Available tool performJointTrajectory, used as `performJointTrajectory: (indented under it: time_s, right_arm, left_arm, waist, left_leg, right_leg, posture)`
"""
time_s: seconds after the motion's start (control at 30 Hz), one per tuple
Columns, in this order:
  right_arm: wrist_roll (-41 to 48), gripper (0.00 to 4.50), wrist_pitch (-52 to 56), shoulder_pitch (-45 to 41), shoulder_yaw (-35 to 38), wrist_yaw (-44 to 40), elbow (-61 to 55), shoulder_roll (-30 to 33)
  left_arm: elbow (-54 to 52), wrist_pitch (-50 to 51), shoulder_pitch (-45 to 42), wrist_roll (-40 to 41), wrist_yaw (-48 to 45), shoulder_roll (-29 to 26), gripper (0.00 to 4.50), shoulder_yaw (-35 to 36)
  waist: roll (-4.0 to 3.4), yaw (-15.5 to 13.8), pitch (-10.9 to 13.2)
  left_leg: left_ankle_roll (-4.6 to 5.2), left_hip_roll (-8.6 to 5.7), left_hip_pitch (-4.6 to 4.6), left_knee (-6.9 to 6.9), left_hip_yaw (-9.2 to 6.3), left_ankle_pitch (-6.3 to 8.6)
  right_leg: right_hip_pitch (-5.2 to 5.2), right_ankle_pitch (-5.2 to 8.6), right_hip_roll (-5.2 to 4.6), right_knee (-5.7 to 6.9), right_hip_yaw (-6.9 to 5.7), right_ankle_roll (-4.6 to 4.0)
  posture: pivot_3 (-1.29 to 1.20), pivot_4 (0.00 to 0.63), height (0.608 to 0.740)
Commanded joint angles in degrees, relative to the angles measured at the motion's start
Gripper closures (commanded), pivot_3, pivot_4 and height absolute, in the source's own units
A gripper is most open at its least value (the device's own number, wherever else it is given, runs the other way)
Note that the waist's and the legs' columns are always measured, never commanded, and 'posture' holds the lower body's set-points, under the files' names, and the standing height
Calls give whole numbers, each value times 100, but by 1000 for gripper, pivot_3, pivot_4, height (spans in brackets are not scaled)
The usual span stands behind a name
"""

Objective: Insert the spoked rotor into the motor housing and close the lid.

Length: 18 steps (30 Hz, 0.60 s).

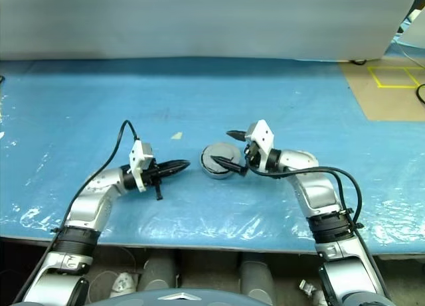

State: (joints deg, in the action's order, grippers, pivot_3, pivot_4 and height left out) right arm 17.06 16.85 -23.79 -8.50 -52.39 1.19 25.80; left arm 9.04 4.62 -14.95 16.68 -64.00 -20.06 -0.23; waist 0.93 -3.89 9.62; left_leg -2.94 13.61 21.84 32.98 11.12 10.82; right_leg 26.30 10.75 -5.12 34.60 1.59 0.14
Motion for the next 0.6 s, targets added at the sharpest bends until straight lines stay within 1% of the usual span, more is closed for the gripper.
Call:
performJointTrajectory:
  time_s: [0.03,0.3,0.4,0.43,0.47,0.5,0.6]
  right_arm:
    - [-154,62,13,-151,-82,-2,57,13]
    - [-465,62,40,-232,-286,102,201,-164]
    - [-587,618,-11,-244,-349,137,248,-202]
    - [-611,936,-18,-247,-360,141,257,-211]
    - [-634,1363,-22,-254,-368,142,269,-215]
    - [-656,1527,-26,-261,-378,136,282,-218]
    - [-697,1533,-19,-287,-393,126,301,-241]
  left_arm:
    - [-253,-233,59,22,137,-51,4500,-33]
    - [-302,-279,109,69,303,-26,4500,-126]
    - [-306,-288,119,92,341,-32,4500,-156]
    - [-305,-293,119,98,351,-36,4500,-160]
    - [-301,-298,117,102,360,-38,4500,-162]
    - [-293,-306,116,106,366,-41,4500,-160]
    - [-275,-325,110,109,388,-41,4500,-155]
  waist:
    - [0,-2,0]
    - [0,1,0]
    - [0,2,0]
    - [0,2,0]
    - [0,2,0]
    - [0,2,0]
    - [0,2,0]
  left_leg:
    - [0,1,0,0,0,0]
    - [-1,1,-5,0,3,0]
    - [-1,0,-6,1,5,0]
    - [-2,0,-7,1,5,-1]
    - [-2,1,-8,1,5,-1]
    - [-2,0,-8,1,5,-1]
    - [-2,0,-11,2,5,-1]
  right_leg:
    - [0,0,1,0,0,0]
    - [0,0,1,3,3,0]
    - [0,0,1,4,4,0]
    - [-1,0,1,5,4,0]
    - [-1,0,1,6,4,0]
    - [-1,0,1,6,5,0]
    - [-3,-1,1,9,6,0]
  posture:
    - [0,150,740]
    - [0,150,740]
    - [0,150,740]
    - [0,150,740]
    - [0,150,740]
    - [0,150,740]
    - [0,150,740]
